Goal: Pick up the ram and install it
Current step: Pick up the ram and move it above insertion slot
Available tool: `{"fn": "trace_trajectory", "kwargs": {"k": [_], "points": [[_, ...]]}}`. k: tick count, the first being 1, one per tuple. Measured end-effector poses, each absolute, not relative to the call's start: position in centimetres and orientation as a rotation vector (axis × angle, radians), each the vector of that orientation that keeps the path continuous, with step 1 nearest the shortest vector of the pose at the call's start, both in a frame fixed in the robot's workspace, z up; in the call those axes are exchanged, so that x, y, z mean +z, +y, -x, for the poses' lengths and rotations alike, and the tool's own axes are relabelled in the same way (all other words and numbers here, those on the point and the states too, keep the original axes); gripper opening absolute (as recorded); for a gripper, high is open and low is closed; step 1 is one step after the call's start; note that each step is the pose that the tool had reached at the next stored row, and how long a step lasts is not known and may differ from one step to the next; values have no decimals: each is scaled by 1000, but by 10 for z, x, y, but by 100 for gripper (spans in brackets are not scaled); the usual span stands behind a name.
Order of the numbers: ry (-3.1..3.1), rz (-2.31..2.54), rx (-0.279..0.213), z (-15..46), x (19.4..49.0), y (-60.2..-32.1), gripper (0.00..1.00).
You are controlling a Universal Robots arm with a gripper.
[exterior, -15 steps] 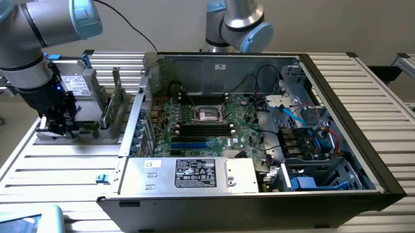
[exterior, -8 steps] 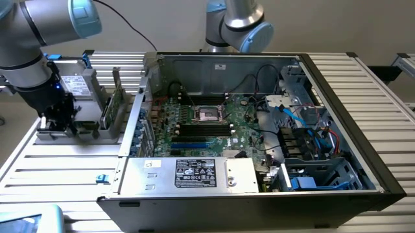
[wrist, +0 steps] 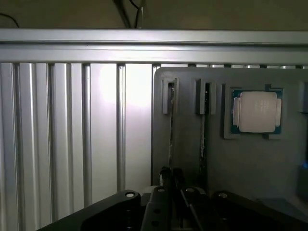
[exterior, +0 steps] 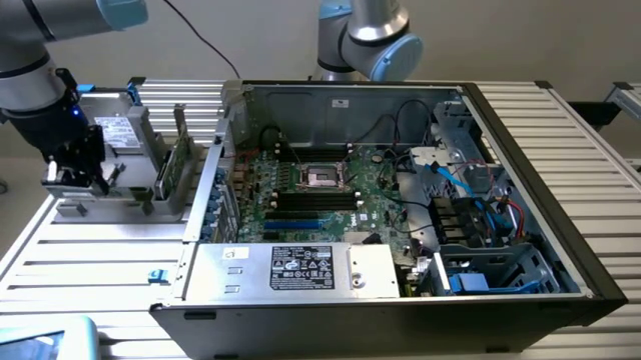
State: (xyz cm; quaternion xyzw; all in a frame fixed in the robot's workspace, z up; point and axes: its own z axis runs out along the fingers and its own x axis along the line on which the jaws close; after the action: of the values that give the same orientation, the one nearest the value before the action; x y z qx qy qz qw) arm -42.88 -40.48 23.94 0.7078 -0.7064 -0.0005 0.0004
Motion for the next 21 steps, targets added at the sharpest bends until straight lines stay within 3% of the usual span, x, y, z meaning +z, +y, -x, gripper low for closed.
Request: {"fn": "trace_trajectory", "kwargs": {"k": [21], "points": [[-2219,-2223,-1,411,335,-405,14]]}}
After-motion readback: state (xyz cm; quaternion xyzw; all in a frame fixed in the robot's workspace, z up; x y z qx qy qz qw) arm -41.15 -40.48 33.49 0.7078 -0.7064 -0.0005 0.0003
